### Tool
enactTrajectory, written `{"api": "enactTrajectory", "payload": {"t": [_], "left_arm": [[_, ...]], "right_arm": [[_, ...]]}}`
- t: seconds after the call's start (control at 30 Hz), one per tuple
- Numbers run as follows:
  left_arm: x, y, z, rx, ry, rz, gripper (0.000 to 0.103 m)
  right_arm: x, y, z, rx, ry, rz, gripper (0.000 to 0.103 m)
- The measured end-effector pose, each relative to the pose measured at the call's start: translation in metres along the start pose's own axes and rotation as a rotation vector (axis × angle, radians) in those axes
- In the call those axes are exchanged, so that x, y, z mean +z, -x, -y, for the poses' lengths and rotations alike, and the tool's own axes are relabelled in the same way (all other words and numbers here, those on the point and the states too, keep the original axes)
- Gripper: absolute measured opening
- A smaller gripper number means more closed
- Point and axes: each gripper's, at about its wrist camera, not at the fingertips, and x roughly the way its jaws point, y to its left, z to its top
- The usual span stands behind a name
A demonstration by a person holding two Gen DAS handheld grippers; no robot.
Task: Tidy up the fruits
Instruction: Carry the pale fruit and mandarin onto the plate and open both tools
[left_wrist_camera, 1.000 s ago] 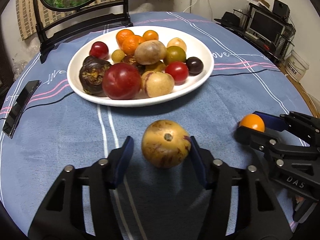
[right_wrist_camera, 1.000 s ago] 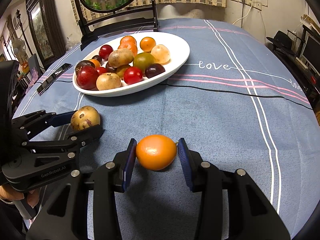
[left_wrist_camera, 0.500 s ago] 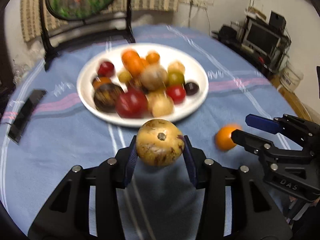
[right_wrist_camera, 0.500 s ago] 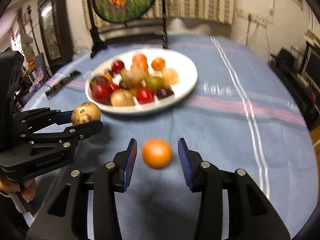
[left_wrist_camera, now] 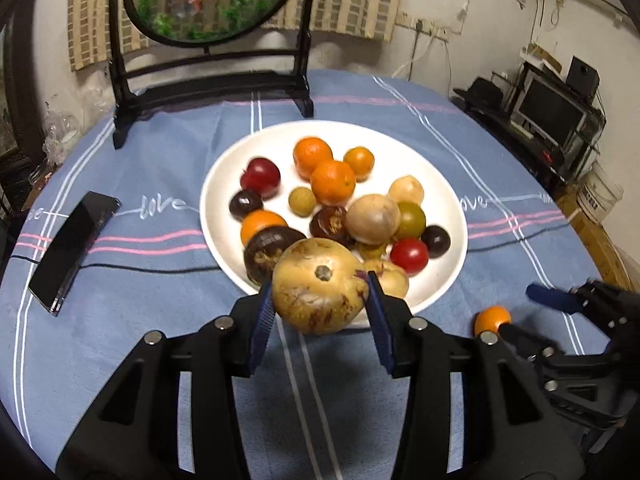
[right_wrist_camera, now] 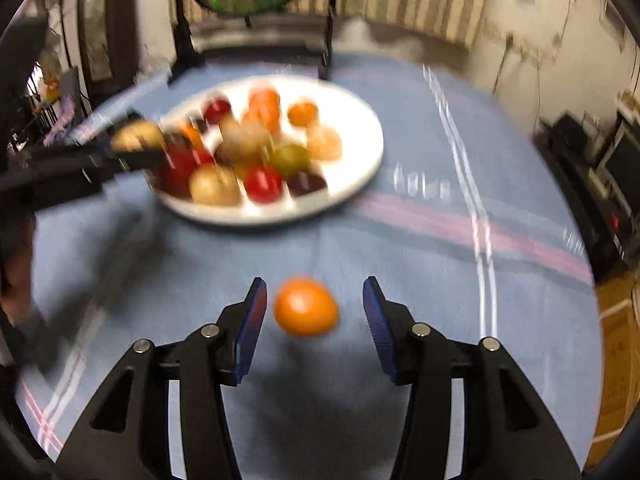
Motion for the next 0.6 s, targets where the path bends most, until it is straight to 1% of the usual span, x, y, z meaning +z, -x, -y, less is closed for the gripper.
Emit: {"api": "enactTrajectory", "payload": {"t": [0.07,0.17,0.2,0.23,0.3,0.37,0.47,0.6], "left_arm": [[0.0,0.001,0.003,0.008,-0.01,0.005,0.044],[-0.002,0.002,0.004,0.0,-0.008,0.004,0.044],[-0.003,0.001,0.004,0.003,-0.01,0.006,0.044],[-0.004,0.001,0.004,0.006,-0.012,0.006,0.044],[-0.004,0.001,0.004,0.005,-0.009,0.005,0.044],[-0.004,0.002,0.004,0.005,-0.007,0.004,0.044],[-0.003,0.002,0.005,0.004,-0.01,0.006,0.044],[0.002,0.003,0.006,0.007,-0.016,0.014,0.044]], "right_arm": [[-0.005,-0.006,-0.001,0.012,0.002,-0.017,0.05],[-0.005,-0.017,-0.007,0.025,0.017,-0.031,0.05],[-0.004,-0.02,-0.007,0.02,0.015,-0.035,0.04],[-0.003,-0.024,-0.007,0.003,0.012,-0.036,0.04],[-0.003,-0.024,-0.009,-0.003,0.02,-0.028,0.039],[-0.002,-0.021,-0.006,0.026,-0.003,-0.021,0.039],[0.009,-0.008,-0.002,0.083,-0.025,0.021,0.04],[0.03,0.009,-0.006,0.096,-0.026,0.109,0.04]]}}
